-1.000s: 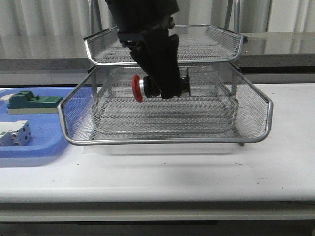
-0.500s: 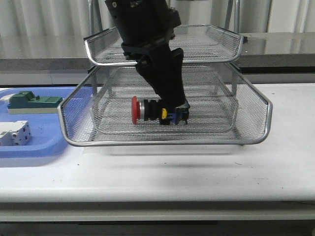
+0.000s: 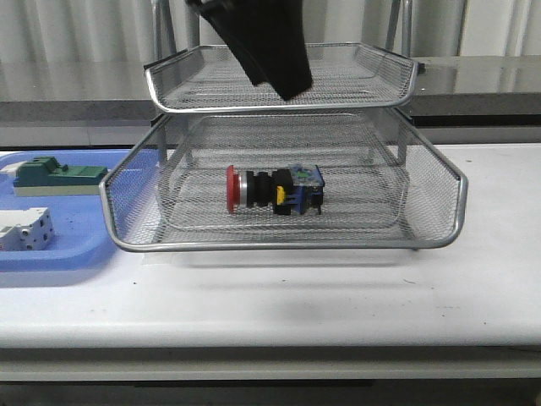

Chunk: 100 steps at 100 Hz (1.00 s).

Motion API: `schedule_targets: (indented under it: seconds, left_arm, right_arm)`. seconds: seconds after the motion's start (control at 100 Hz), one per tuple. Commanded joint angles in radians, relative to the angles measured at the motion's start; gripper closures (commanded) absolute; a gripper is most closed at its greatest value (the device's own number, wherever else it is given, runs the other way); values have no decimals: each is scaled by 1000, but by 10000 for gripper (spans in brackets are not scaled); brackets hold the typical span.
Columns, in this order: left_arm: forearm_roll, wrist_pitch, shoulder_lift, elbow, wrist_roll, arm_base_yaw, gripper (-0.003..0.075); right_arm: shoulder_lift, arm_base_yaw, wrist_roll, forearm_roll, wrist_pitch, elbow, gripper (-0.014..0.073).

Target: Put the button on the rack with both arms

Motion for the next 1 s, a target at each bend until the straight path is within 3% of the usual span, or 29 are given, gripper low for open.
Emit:
schedule_targets:
  seconds: [0.0, 0.2, 0.46, 0.71, 0.99]
  left_arm:
    - [-25, 17, -103, -34, -39, 45, 272]
    - [-25, 100, -207, -31, -66, 208, 300]
    - [-25, 100, -373, 74, -98, 438, 301]
    - [-27, -88, -617, 369, -115, 562, 301]
    - [-40, -377, -935, 738, -150, 574, 301]
  right_arm:
    - [9, -5, -2, -24, -57, -24, 664]
    - [9, -5, -2, -24, -57, -24, 664]
    - [9, -5, -2, -24, -57, -24, 664]
    - [9, -5, -2, -24, -57, -24, 664]
    - [9, -5, -2, -24, -57, -24, 664]
